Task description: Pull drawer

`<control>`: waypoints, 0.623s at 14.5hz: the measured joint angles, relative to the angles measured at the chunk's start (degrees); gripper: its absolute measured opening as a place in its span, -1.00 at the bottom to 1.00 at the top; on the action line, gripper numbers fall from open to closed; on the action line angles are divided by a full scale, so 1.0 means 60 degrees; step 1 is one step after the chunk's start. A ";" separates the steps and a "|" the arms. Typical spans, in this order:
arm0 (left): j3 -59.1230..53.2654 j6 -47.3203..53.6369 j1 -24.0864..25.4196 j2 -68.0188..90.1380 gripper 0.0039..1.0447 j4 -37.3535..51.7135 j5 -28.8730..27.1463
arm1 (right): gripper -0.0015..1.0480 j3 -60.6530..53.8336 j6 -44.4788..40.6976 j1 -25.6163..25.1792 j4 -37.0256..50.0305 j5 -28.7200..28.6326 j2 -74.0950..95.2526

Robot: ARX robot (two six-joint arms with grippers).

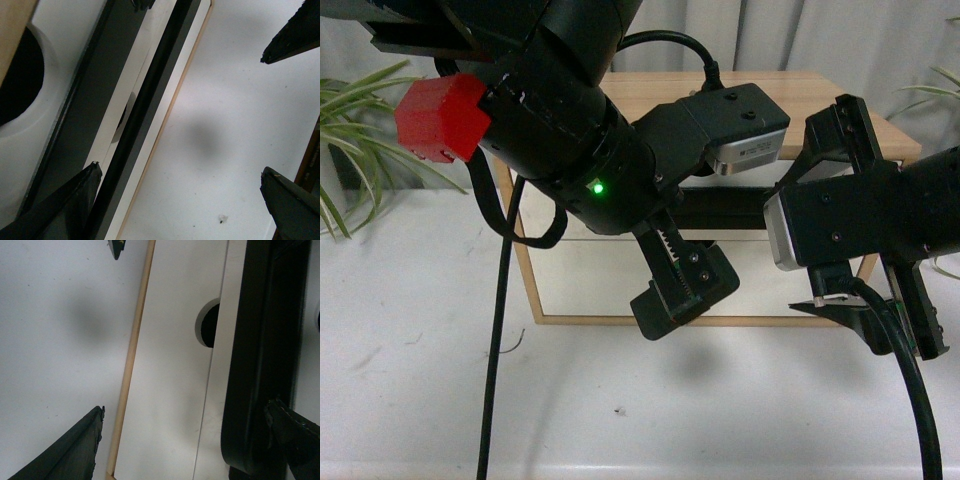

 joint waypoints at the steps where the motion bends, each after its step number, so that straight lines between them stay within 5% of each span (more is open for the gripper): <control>1: -0.0080 0.0029 -0.0058 0.0000 0.88 0.0080 -0.0004 | 0.88 -0.0098 0.0000 -0.0004 0.0029 0.0084 0.0084; 9: -0.0273 0.0011 -0.0346 0.0069 0.88 0.0459 0.0044 | 0.88 -0.0601 0.0007 -0.0004 0.0080 0.0262 -0.0051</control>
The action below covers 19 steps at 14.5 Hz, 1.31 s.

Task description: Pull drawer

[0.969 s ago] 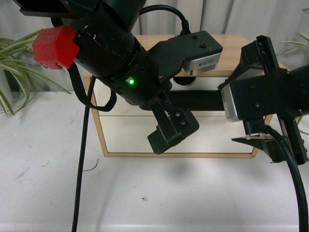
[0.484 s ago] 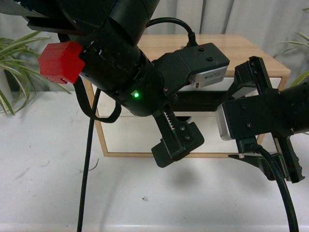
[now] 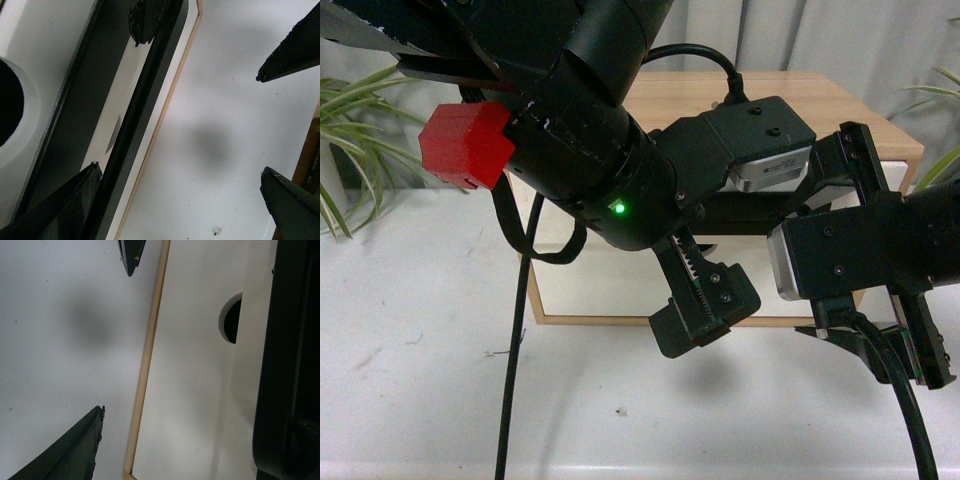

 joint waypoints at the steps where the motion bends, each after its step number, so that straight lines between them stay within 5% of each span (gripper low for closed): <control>1: -0.0047 0.0000 -0.0018 -0.0004 0.88 0.0011 0.0040 | 0.88 -0.0069 -0.0004 0.0000 -0.0080 0.0018 -0.0076; 7: -0.2623 -0.0073 -0.0342 -0.1789 0.88 0.0612 0.0546 | 0.88 -0.2095 0.0018 0.0062 -0.1064 0.0069 -0.2127; 19: -0.2983 -0.0856 -0.0324 -0.2779 0.88 0.0550 0.1078 | 0.88 -0.2393 0.0532 0.0040 -0.1865 -0.0076 -0.3224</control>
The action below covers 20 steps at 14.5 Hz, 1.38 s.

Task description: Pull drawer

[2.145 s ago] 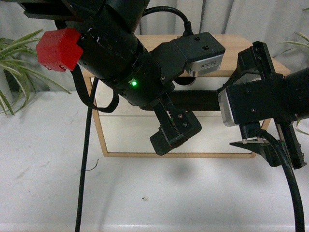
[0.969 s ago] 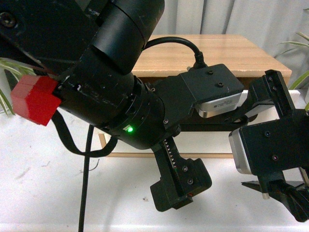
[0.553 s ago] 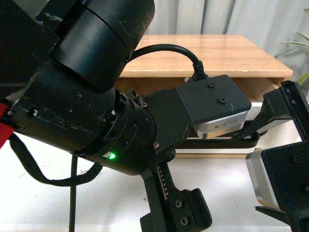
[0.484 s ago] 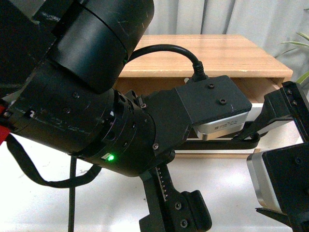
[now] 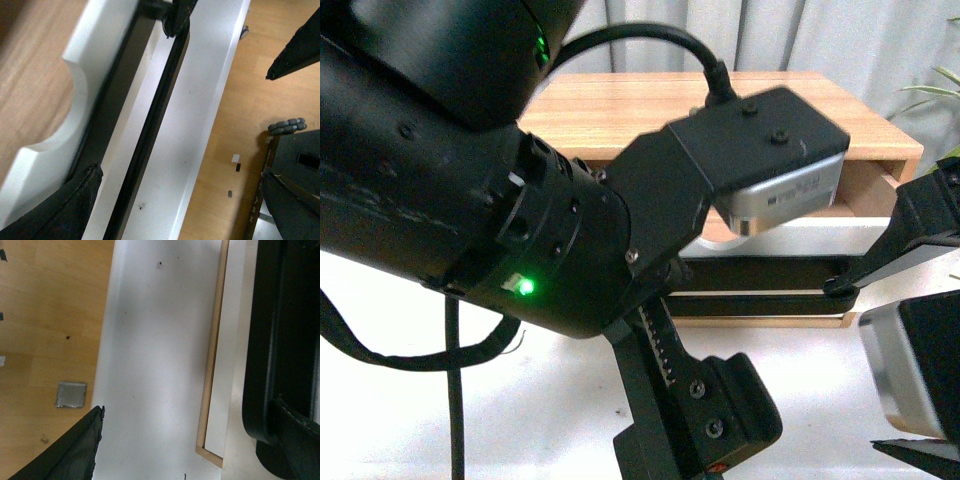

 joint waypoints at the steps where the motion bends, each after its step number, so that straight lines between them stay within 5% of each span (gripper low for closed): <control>1: 0.0000 -0.0193 0.0036 -0.0273 0.88 -0.0004 0.0168 | 0.88 0.0007 0.0080 -0.0106 -0.0240 -0.0102 -0.0273; 3: -0.0171 -0.1067 0.0306 -0.1413 0.88 0.0299 0.1075 | 0.88 0.0025 0.0747 -0.0510 -0.0608 -0.0703 -0.1151; 7: -0.0856 -0.3672 0.1974 -0.3005 0.88 0.2998 0.1129 | 0.88 0.0076 0.4637 -0.1268 0.2124 -0.1559 -0.2007; 10: -0.1494 -0.5927 0.3632 -0.4003 0.88 0.3978 -0.0652 | 0.88 -0.0251 0.9872 -0.1949 0.4517 0.0095 -0.2641; 14: -0.3042 -0.7949 0.6408 -0.5377 0.88 0.3636 -0.2368 | 0.82 -0.1213 1.5194 -0.3293 0.5497 0.1504 -0.3730; 15: -0.3464 -0.8080 0.6991 -0.6091 0.88 0.3300 -0.2754 | 0.55 -0.2200 1.5201 -0.3366 0.6841 0.2565 -0.4535; 16: -0.4262 -0.7679 0.7202 -0.6692 0.76 0.4539 -0.2346 | 0.27 -0.3096 1.5183 -0.3355 0.6430 0.2728 -0.5723; 18: -0.5683 -0.6696 0.6823 -0.7435 0.27 0.6473 -0.1585 | -0.22 -0.4375 1.5176 -0.2918 0.4630 0.3180 -0.8225; 20: -0.6575 -0.6411 0.6550 -0.7963 -0.18 0.6561 -0.1821 | -0.67 -0.4929 1.5180 -0.2364 0.4568 0.3923 -0.9777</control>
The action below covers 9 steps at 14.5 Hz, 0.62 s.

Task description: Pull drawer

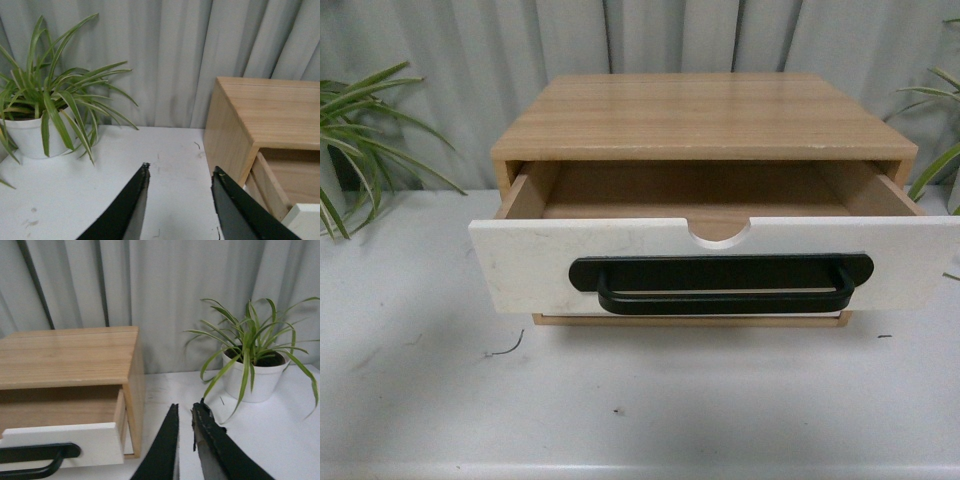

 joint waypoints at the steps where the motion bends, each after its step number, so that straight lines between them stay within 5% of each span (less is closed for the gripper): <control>1: -0.0342 0.0025 -0.0102 -0.0353 -0.43 0.0055 -0.0186 | -0.92 -0.0175 -0.0011 0.0597 0.0018 0.0350 -0.0255; 4: -0.1086 0.0044 -0.1009 -0.1260 -0.97 -0.0073 -0.1035 | -0.96 -0.0889 -0.0036 0.0634 -0.0193 0.0470 -0.0816; 9: -0.1887 0.0066 -0.1111 -0.2681 -0.97 -0.0710 -0.1169 | -0.96 -0.1399 -0.0036 0.0634 -0.0594 0.0459 -0.1792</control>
